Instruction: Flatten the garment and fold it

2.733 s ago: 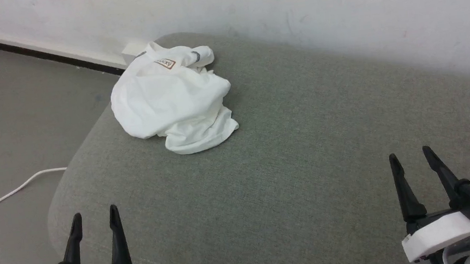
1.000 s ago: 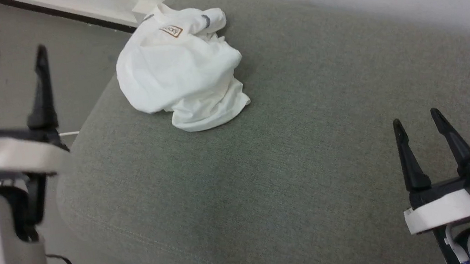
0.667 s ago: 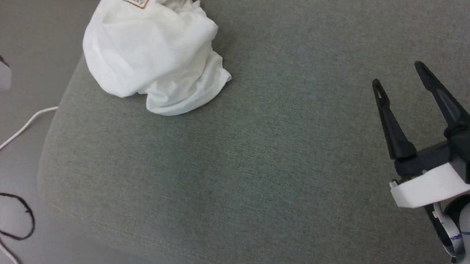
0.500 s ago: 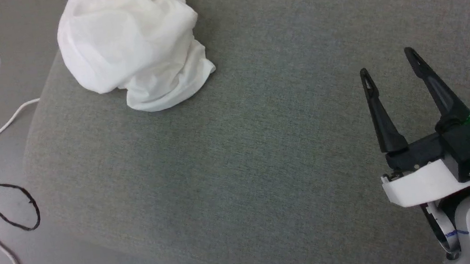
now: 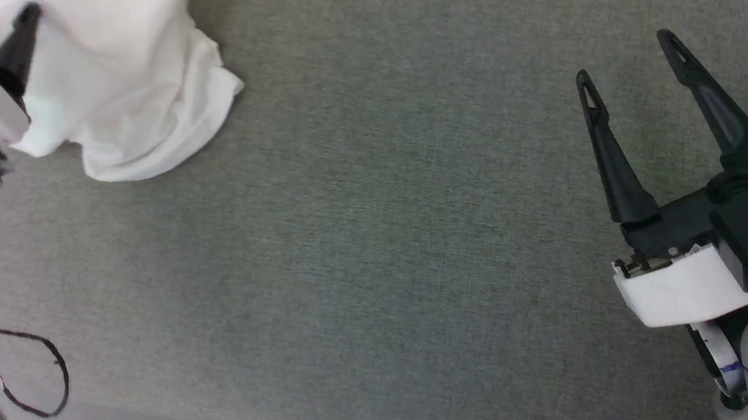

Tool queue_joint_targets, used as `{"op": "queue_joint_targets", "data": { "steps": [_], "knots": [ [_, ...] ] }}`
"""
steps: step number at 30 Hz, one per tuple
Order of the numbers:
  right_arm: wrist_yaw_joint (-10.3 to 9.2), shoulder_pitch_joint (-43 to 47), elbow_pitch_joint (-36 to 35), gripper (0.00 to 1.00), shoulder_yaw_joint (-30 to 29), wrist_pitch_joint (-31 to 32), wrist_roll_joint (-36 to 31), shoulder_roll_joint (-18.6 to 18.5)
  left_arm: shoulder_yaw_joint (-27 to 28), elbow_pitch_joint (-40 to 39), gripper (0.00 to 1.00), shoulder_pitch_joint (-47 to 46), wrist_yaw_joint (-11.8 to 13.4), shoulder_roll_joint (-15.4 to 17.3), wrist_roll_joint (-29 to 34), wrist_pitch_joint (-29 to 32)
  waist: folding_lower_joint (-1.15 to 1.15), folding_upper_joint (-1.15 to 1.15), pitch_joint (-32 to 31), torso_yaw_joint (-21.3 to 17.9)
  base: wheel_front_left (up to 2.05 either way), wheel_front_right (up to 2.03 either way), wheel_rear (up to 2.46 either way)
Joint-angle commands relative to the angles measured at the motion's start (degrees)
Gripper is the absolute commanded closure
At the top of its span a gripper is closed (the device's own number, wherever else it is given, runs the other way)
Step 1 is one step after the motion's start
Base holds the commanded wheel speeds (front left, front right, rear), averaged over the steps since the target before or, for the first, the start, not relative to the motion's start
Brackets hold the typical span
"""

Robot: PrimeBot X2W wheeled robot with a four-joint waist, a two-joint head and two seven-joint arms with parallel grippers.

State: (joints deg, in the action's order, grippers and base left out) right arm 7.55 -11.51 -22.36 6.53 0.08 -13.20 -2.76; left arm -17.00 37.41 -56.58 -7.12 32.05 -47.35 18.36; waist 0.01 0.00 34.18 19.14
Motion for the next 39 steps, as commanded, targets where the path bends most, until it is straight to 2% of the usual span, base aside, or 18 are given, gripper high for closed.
{"op": "queue_joint_targets", "data": {
  "steps": [1, 5, 6, 7, 11, 18, 24, 30, 35, 39],
  "knots": [
    [-0.06, -0.8, -0.7, 0.0, 0.0, 0.3, -0.4, -0.1, -1.2, 1.2, 0.0, -0.7, -0.4, 0.0, -1.7, 2.1, -0.01, 0.0, 3.2, -2.6, 0.0, 0.0, 0.0],
    [-0.06, -0.6, -1.1, 0.0, -0.3, 0.4, 0.0, -0.1, -3.6, 2.8, 0.0, -0.2, -0.4, 0.1, -4.7, 5.8, -0.01, 0.0, 3.8, -3.0, 0.0, 0.0, 0.0],
    [-0.06, -0.6, -1.2, 0.0, -0.5, 0.4, 0.1, -0.1, -4.1, 2.9, 0.62, -0.2, -0.4, 0.3, -5.1, 5.8, -0.01, 0.0, 3.9, -3.1, 0.0, 0.0, 0.0],
    [-0.06, -0.6, -1.2, 0.0, -0.6, 0.4, 0.1, -0.1, -4.5, 3.0, 1.0, -0.2, -0.4, 0.6, -5.2, 5.2, -0.01, 0.0, 3.9, -3.1, 0.0, 0.0, 0.0],
    [-0.06, -0.6, -1.0, 0.0, -1.1, 0.3, 0.4, -0.1, -5.9, 3.3, 1.0, -0.2, -0.4, 1.4, -5.3, 3.5, -0.01, 0.0, 3.6, -2.9, 0.0, 0.0, 0.0],
    [-0.06, -0.5, 0.7, 0.0, -1.2, -0.8, 2.0, -0.1, -7.4, 3.5, 1.0, -1.1, -0.4, 3.2, -5.9, -3.4, -0.01, 0.0, 0.1, -1.8, 0.0, 0.0, 0.0],
    [-0.06, 0.0, 4.1, 0.0, -1.4, -3.4, 5.3, -0.1, -8.2, 2.2, 1.0, -3.0, -0.4, 6.3, -5.7, -8.7, -0.01, 0.0, -5.9, -1.6, 0.0, 0.0, 0.0],
    [-0.06, 2.1, 8.1, 0.0, -2.7, -6.8, 9.5, -0.1, -9.3, -0.9, 1.0, -7.4, -0.4, 8.3, -2.0, -14.6, -0.01, 0.0, -13.0, -1.2, 0.0, 0.0, 0.0],
    [-0.06, 3.6, 10.9, 0.0, -3.7, -9.6, 12.7, -0.1, -10.3, -4.6, 1.0, -11.9, -0.3, 7.9, -0.2, -15.1, -0.01, 0.0, -18.1, -1.2, 0.0, 0.0, 0.0],
    [-0.06, 4.6, 12.2, 0.0, -4.6, -11.3, 14.8, -0.1, -11.8, -8.1, 1.0, -15.1, 0.2, 7.3, 1.1, -12.6, -0.01, 0.0, -21.5, -2.2, 0.0, 0.0, 0.0]
  ]
}}
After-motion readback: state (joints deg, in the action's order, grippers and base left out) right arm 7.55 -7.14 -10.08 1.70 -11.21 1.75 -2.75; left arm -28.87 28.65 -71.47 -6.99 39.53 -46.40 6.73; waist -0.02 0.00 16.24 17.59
